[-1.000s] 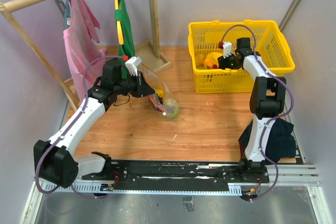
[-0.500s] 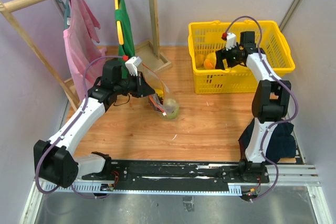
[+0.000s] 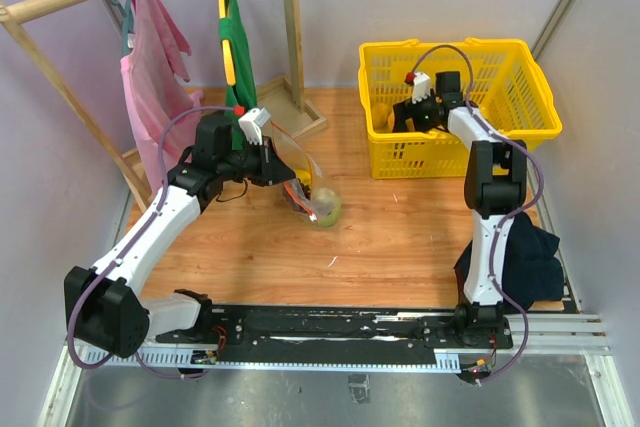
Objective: Place the food in the zip-top bag and seal the zipper
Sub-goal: Pick up the fake fruit from the bin.
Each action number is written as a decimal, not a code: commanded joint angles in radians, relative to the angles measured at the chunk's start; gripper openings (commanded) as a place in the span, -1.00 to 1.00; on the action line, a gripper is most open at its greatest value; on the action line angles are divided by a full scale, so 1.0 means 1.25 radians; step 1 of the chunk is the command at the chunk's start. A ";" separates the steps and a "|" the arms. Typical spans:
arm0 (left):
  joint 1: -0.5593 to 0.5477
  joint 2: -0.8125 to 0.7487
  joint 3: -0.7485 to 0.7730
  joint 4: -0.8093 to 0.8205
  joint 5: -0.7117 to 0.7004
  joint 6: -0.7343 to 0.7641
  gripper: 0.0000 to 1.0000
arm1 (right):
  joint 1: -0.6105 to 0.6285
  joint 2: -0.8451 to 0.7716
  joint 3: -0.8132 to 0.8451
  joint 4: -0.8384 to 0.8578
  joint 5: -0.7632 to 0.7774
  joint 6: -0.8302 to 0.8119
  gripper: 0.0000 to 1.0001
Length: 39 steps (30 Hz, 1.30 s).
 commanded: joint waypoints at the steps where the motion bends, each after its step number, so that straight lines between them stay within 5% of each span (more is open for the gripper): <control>1: 0.006 0.001 -0.006 0.020 0.022 -0.003 -0.99 | 0.018 0.046 0.048 0.051 -0.005 0.023 0.92; 8: 0.006 0.000 -0.006 0.020 0.023 -0.004 -0.99 | 0.025 0.109 0.105 0.058 0.020 0.065 0.80; 18: 0.005 -0.008 -0.008 0.022 0.028 -0.005 -0.99 | 0.023 0.045 0.057 0.064 0.062 0.065 -0.22; 24: 0.006 -0.013 -0.009 0.025 0.032 -0.006 -0.99 | 0.023 -0.055 0.014 0.065 0.076 0.066 -0.59; 39: 0.006 -0.026 -0.011 0.026 0.037 -0.009 -0.99 | 0.023 -0.288 -0.078 0.075 0.199 0.134 -0.90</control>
